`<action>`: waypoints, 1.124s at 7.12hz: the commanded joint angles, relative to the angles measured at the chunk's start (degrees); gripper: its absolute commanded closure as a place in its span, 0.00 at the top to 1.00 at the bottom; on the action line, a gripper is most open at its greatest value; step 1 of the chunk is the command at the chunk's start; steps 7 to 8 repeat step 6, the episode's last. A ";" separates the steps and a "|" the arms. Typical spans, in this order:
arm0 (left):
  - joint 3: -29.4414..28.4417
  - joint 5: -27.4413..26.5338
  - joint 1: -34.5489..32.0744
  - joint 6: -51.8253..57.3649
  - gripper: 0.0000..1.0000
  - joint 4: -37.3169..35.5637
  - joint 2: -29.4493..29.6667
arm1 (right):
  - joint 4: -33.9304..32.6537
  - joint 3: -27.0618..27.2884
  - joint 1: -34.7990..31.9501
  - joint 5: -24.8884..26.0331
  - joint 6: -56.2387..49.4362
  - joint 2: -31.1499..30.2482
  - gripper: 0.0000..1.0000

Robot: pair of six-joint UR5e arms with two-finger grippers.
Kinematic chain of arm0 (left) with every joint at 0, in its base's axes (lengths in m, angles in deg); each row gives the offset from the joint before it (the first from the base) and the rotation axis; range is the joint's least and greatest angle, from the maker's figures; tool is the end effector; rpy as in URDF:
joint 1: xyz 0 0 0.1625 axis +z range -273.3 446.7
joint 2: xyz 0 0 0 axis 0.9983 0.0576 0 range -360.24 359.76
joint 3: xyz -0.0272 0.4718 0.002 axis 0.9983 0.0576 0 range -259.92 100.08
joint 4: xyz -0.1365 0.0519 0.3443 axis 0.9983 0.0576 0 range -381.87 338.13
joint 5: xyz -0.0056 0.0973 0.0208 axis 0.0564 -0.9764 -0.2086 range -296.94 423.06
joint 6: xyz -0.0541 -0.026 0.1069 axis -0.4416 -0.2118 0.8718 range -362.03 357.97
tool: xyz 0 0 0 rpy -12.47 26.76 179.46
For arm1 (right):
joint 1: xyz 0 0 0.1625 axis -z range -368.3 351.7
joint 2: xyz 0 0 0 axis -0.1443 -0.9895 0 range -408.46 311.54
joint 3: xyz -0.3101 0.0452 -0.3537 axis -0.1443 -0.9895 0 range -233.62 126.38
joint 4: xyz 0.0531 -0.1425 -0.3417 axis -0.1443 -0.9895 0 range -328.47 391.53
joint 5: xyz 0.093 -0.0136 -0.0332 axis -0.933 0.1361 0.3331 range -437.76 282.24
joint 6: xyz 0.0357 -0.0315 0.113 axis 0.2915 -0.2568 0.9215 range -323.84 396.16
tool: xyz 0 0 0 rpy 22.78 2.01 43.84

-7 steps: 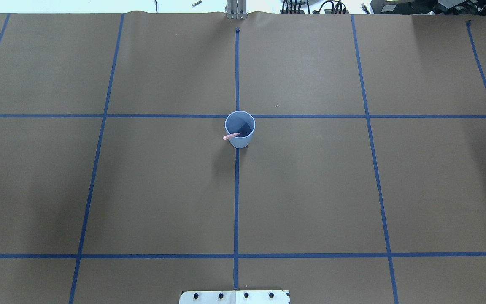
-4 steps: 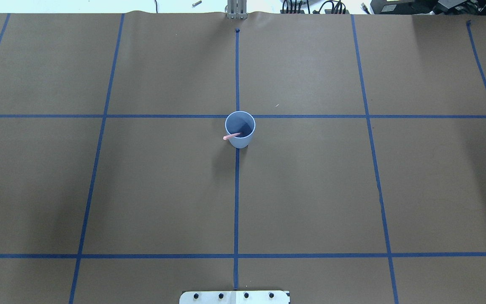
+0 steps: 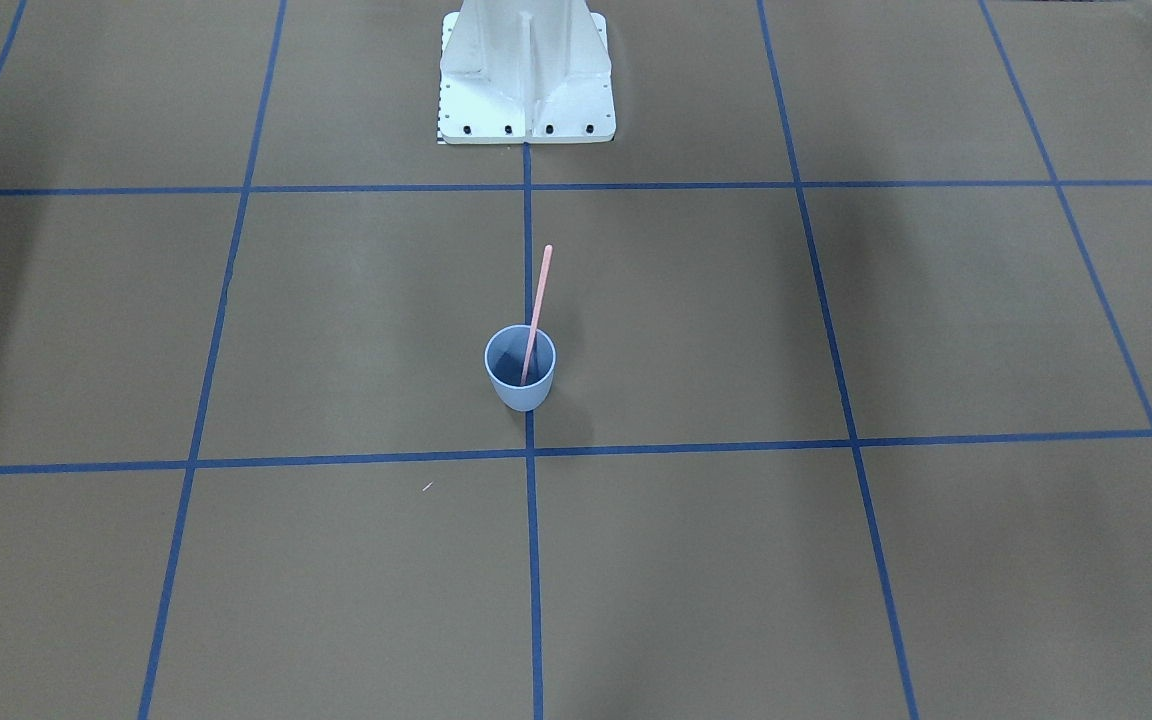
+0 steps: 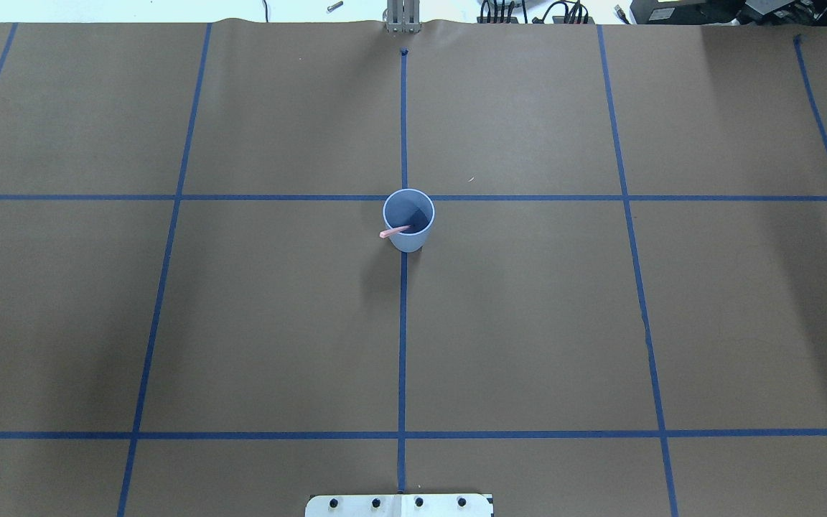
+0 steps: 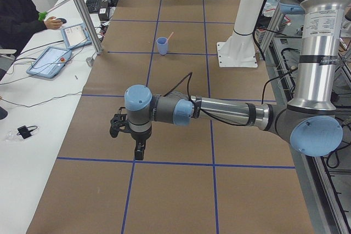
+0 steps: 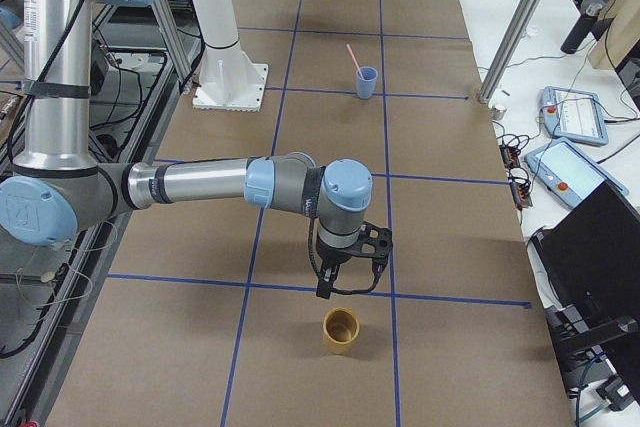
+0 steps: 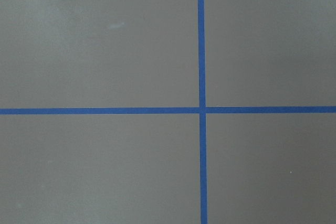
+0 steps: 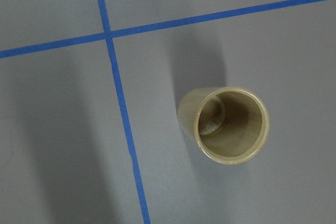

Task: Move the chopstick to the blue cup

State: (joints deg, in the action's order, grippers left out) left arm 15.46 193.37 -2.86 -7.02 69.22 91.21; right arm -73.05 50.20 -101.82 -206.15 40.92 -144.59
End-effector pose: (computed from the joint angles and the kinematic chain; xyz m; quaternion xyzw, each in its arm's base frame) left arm -0.0503 -0.4709 0.6722 0.0485 0.3465 -0.0134 0.9367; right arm 0.0807 -0.3790 0.6930 -0.0603 -0.3276 0.0878 0.9388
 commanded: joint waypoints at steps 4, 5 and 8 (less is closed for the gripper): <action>0.07 0.03 0.00 0.07 0.99 0.22 -0.31 | -0.01 -0.19 0.01 -0.54 -0.01 0.07 1.00; 0.07 0.03 -0.09 0.07 0.99 0.31 -0.31 | -0.01 -0.28 0.01 -0.62 0.08 0.07 1.00; 0.15 0.03 0.00 0.07 0.99 0.22 -0.31 | 0.08 -0.28 0.01 -1.15 0.08 0.16 1.00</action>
